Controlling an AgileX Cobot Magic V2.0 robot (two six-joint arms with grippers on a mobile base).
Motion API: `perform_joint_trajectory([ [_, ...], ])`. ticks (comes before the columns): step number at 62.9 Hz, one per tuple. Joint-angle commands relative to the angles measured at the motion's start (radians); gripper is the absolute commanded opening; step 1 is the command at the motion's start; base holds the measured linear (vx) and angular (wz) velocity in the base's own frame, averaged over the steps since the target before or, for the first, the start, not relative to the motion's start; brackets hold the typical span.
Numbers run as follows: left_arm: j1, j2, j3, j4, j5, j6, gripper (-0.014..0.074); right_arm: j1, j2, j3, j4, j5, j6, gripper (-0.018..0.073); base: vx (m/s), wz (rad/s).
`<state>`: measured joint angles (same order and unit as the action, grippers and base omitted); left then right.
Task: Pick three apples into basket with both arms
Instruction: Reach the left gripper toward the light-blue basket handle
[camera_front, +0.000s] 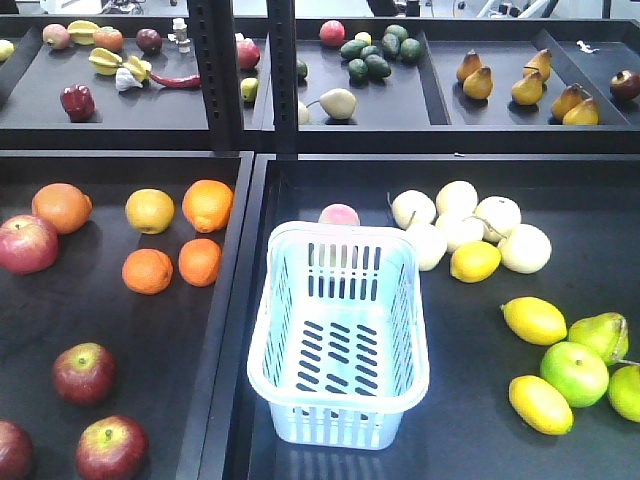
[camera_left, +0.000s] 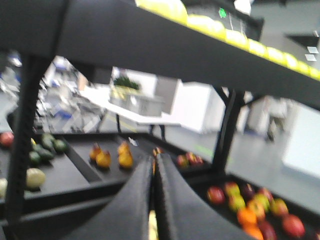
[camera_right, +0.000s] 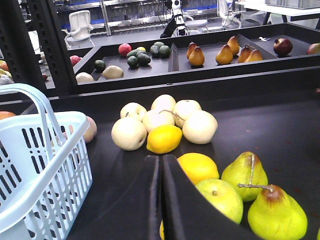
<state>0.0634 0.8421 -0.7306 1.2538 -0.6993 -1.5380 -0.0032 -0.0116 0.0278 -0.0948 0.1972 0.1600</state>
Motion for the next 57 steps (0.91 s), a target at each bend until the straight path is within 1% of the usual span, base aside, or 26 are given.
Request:
perform_joint_trajectory([
  [1, -0.006, 0.120, -0.114, 0.114, -0.095, -0.058, -0.0001, 0.001, -0.012, 0.012, -0.010, -0.076, -0.006, -0.0005, 0.00, 0.00],
  [4, -0.006, 0.181, -0.166, 0.185, -0.133, -0.058, 0.0006, 0.001, -0.012, 0.012, -0.010, -0.076, -0.006, -0.0005, 0.00, 0.00],
  [7, -0.006, 0.239, -0.219, 0.241, -0.162, -0.058, 0.0020, 0.001, -0.012, 0.012, -0.010, -0.076, -0.006, -0.0005, 0.00, 0.00],
  [10, -0.007, 0.293, -0.271, 0.302, -0.199, -0.058, 0.0055, 0.001, -0.012, 0.012, -0.010, -0.076, -0.006, -0.0005, 0.00, 0.00],
  [14, -0.016, 0.348, -0.327, 0.351, -0.210, -0.058, 0.0110, 0.001, -0.012, 0.012, -0.010, -0.076, -0.006, -0.0005, 0.00, 0.00],
  [18, -0.034, 0.407, -0.392, 0.398, -0.201, -0.058, 0.0202, 0.001, -0.012, 0.012, -0.010, -0.076, -0.006, -0.0005, 0.00, 0.00],
  [20, -0.043, 0.428, -0.415, 0.412, -0.193, -0.058, 0.0267, 0.001, -0.012, 0.012, -0.010, -0.076, -0.006, -0.0005, 0.00, 0.00],
  [28, -0.097, 0.512, -0.501, 0.425, -0.126, -0.058, 0.0526, 0.001, -0.012, 0.012, -0.010, -0.076, -0.006, -0.0005, 0.00, 0.00],
  [31, -0.127, 0.540, -0.529, 0.450, -0.096, -0.044, 0.0621, 0.001, -0.012, 0.012, -0.010, -0.076, -0.006, -0.0005, 0.00, 0.00],
  [35, -0.165, 0.578, -0.568, 0.498, -0.080, -0.041, 0.0693, 0.001, -0.012, 0.012, -0.010, -0.076, -0.006, -0.0005, 0.00, 0.00],
  [37, -0.183, 0.596, -0.585, 0.522, -0.080, -0.044, 0.0711, 0.001, -0.012, 0.012, -0.010, -0.076, -0.006, -0.0005, 0.00, 0.00],
  [43, -0.243, 0.662, -0.637, 0.525, -0.082, -0.028, 0.0726, 0.001, -0.012, 0.012, -0.010, -0.076, -0.006, -0.0005, 0.00, 0.00],
  [49, -0.296, 0.733, -0.693, 0.525, -0.067, -0.001, 0.0706, 0.001, -0.012, 0.012, -0.010, -0.073, -0.006, -0.0005, 0.00, 0.00],
  [57, -0.342, 0.815, -0.753, 0.525, -0.064, 0.012, 0.0657, 0.001, -0.012, 0.012, -0.010, -0.073, -0.006, -0.0005, 0.00, 0.00],
])
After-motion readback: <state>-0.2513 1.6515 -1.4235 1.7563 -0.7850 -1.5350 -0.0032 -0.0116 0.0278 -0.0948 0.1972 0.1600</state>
